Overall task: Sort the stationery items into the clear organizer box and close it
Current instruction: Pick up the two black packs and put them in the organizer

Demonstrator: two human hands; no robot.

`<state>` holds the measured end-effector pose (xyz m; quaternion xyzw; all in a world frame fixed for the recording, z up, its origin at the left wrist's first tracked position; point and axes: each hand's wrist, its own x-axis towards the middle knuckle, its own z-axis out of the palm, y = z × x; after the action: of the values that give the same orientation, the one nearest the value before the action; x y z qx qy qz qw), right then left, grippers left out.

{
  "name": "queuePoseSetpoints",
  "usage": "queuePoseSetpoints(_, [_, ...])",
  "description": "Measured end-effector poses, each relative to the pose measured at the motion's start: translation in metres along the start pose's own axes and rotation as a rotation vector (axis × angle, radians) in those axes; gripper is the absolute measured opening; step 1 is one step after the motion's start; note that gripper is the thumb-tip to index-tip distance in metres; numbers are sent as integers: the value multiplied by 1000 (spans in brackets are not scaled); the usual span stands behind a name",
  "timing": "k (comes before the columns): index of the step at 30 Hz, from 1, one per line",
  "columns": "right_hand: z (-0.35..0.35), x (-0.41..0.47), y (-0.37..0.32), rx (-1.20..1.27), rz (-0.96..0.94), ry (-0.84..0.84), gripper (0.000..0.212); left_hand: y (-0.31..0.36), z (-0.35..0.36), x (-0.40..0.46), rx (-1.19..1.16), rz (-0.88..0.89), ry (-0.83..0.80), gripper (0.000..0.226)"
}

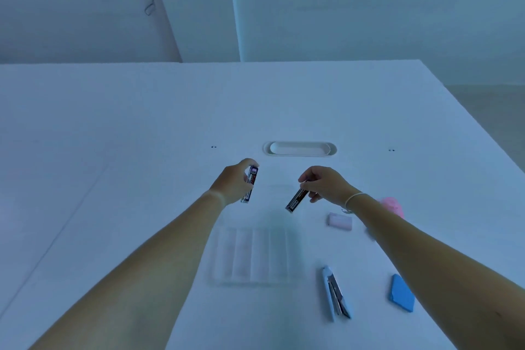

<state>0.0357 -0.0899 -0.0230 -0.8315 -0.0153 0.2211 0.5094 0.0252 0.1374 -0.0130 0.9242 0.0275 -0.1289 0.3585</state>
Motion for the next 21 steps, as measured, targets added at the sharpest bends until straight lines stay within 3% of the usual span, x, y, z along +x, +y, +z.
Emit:
queuePoseSetpoints(15, [87, -4, -17, -99, -39, -91, 10, -64, 6, -54, -187, -119, -130, 29])
queuePoseSetpoints(21, [96, -7, -13, -145, -42, -84, 7, -73, 24, -56, -120, -91, -167, 25])
